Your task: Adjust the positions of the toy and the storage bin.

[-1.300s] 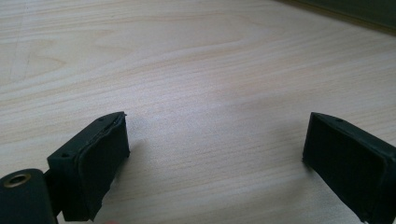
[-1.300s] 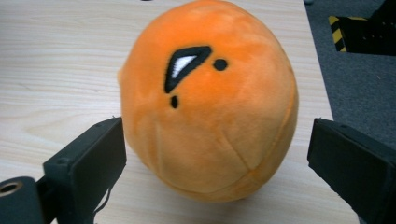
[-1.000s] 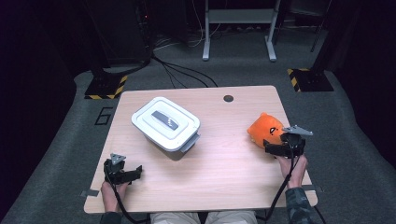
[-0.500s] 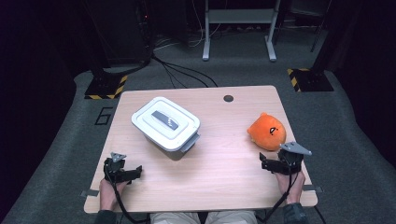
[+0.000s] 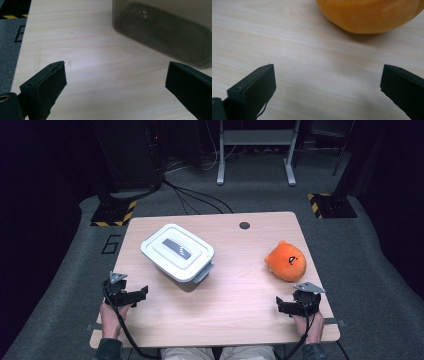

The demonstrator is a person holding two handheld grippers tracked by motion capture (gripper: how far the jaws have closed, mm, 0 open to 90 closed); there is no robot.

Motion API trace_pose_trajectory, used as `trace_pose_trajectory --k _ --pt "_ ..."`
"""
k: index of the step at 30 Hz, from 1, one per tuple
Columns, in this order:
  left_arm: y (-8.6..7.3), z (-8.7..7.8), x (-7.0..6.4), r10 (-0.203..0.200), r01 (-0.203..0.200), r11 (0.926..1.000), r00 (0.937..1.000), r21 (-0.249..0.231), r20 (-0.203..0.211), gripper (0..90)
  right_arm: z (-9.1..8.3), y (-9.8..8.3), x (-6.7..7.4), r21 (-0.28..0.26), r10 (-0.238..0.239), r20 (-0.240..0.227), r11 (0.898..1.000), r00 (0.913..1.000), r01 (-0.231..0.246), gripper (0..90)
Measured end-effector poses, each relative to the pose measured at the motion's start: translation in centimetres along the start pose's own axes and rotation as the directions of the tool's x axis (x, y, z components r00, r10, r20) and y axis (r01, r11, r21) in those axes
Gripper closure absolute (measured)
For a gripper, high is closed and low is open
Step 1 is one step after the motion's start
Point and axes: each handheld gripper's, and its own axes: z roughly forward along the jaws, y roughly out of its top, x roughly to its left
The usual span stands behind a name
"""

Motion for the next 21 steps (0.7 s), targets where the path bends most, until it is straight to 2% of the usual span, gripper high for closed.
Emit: trace_pose_trajectory --k 4,6,10,14,15,16,21 --pt "2.3 -1.2 -0.5 0.006 -0.006 0.9994 1.0 -0.033 0.001 3.5 1.1 -0.4 0.2 0.055 -0.014 0.006 0.998 0.9999 0.014 0.0" --pt "2.8 -1.4 -0.6 0.002 -0.002 0.9991 1.0 -0.041 0.006 3.6 1.1 -0.4 0.3 0.054 -0.017 0.007 0.998 0.9998 0.016 0.0" --pt "5.2 -2.0 -1.6 0.019 -0.018 0.9978 0.9998 -0.064 0.012 4.1 1.5 -0.3 0.0 0.046 -0.016 -0.006 0.999 0.9999 0.016 0.0" --pt "6.5 -2.0 -2.3 0.016 -0.014 0.9972 0.9996 -0.074 0.022 4.6 1.5 -0.3 0.0 0.042 -0.019 0.002 0.999 0.9998 0.019 0.0" --pt "7.3 -1.8 -2.8 0.014 -0.012 0.9967 0.9994 -0.08 0.033 4.8 1.5 -0.3 0.0 0.042 -0.019 0.001 0.999 0.9998 0.019 0.0" --pt "7.3 -1.8 -2.8 0.014 -0.012 0.9967 0.9994 -0.08 0.033 4.9 1.5 -0.3 0.0 0.042 -0.019 0.001 0.999 0.9998 0.019 0.0" --pt "9.4 -0.8 -4.4 0.016 -0.012 0.997 0.9981 -0.077 0.059 5.5 1.5 -0.3 0.0 0.041 -0.022 0.004 0.999 0.9997 0.022 0.0"
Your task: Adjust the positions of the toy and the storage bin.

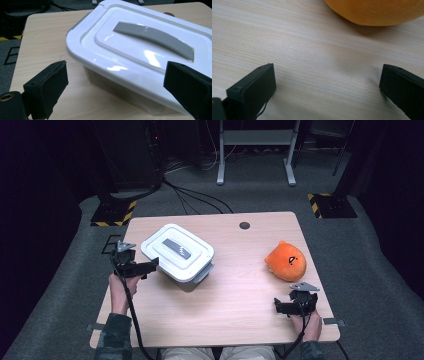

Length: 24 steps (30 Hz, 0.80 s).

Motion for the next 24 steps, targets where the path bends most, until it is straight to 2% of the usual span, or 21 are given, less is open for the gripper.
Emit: trace_pose_trajectory --k 3,9,17,20,24 --pt "0.6 0.5 -0.5 0.0 0.0 1.0 0.9999 -0.001 0.014 5.7 0.0 0.0 0.0 0.0 0.001 0.001 1.0 1.0 -0.001 0.0" --pt "2.2 2.4 -2.1 0.0 0.0 0.9999 0.9993 0.014 0.038 6.5 0.0 0.0 0.1 -0.006 -0.013 -0.001 1.0 0.9999 0.013 0.7" --pt "3.5 4.5 -3.1 -0.015 0.013 0.9991 0.9988 0.041 0.047 7.8 -0.1 0.0 0.2 -0.009 -0.016 -0.001 1.0 0.9999 0.016 1.3" --pt "3.9 5.4 -3.9 -0.008 0.005 0.9984 0.9985 0.056 0.055 8.0 -0.1 0.0 0.2 -0.014 -0.017 -0.004 1.0 0.9998 0.017 1.9" --pt "4.3 6.6 -4.6 -0.004 0.0 0.9964 0.9989 0.085 0.046 9.6 -0.1 -0.1 0.2 -0.017 -0.032 -0.005 0.999 0.9995 0.032 2.7"
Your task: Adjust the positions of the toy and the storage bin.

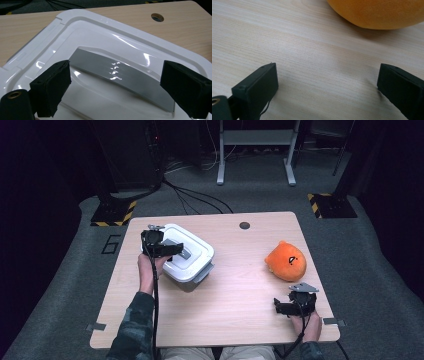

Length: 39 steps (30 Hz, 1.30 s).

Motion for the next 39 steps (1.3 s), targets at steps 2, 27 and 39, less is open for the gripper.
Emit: trace_pose_trajectory --k 2,27,39 --pt "0.1 0.2 -0.1 0.002 -0.002 1.0 1.0 0.003 -0.004 10.9 0.0 0.0 0.0 -0.001 0.0 -0.001 1.0 1.0 0.0 3.0" --pt "-0.4 1.7 -1.2 0.016 -0.016 0.9999 0.999 0.004 -0.041 23.9 0.0 0.0 0.1 -0.009 0.0 0.003 1.0 1.0 0.0 4.2" --pt "-0.5 1.4 -2.1 0.07 -0.07 0.9974 0.9973 0.015 0.024 36.9 -0.1 0.0 0.1 -0.009 -0.001 -0.002 1.0 1.0 0.001 5.0"
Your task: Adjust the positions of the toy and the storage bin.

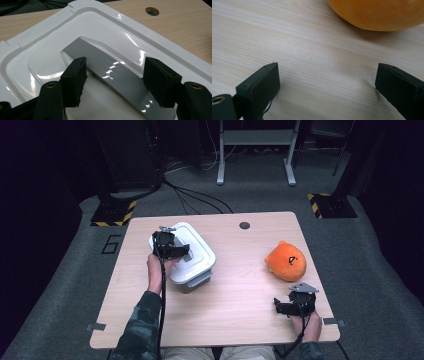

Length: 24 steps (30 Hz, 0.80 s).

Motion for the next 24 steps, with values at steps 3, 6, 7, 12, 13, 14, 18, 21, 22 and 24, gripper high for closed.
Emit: trace_pose_trajectory --k 3,6,7,12,13,14,18,21,22,24 --pt "0.0 -0.1 -0.2 0.015 -0.015 0.9999 0.9997 0.005 0.019 40.1 0.0 0.0 0.0 0.0 0.0 0.0 1.0 1.0 0.0 5.0" --pt "0.0 -0.1 -0.4 0.023 -0.023 0.9997 0.9993 0.006 0.03 43.1 0.0 0.0 0.0 0.001 -0.001 0.001 1.0 1.0 0.001 5.0" --pt "0.0 -0.1 -0.5 0.027 -0.027 0.9996 0.9989 0.005 0.038 44.0 0.0 0.0 0.0 0.0 0.003 0.001 1.0 1.0 -0.003 5.0" --pt "-0.1 -0.2 -0.9 0.028 -0.028 0.9996 0.9983 0.005 0.052 48.2 0.0 0.0 0.0 0.0 0.003 0.001 1.0 1.0 -0.003 5.2" --pt "0.0 -0.2 -0.9 0.039 -0.04 0.9991 0.9977 0.013 0.054 49.3 0.0 0.0 0.0 0.0 0.003 0.0 1.0 1.0 -0.003 5.3" --pt "0.0 -0.2 -1.0 0.041 -0.042 0.9991 0.9975 0.011 0.057 49.3 0.0 0.0 0.0 0.0 0.003 0.0 1.0 1.0 -0.003 5.3" --pt "0.0 -0.3 -1.3 0.073 -0.074 0.9972 0.9946 0.011 0.073 55.9 0.0 0.0 0.0 0.0 0.005 -0.001 1.0 1.0 -0.005 5.4" --pt "0.0 -0.4 -1.5 0.098 -0.099 0.9951 0.9908 0.006 0.093 60.1 0.0 0.0 0.0 -0.002 0.005 -0.002 1.0 1.0 -0.005 5.5" --pt "0.0 -0.4 -1.6 0.11 -0.111 0.9938 0.9888 0.006 0.101 61.4 0.0 0.0 0.0 -0.002 0.005 -0.001 1.0 1.0 -0.005 5.7" --pt "0.0 -0.4 -1.7 0.121 -0.122 0.9925 0.9865 0.004 0.11 63.7 0.0 0.0 0.0 -0.003 0.006 -0.002 1.0 1.0 -0.006 5.9"
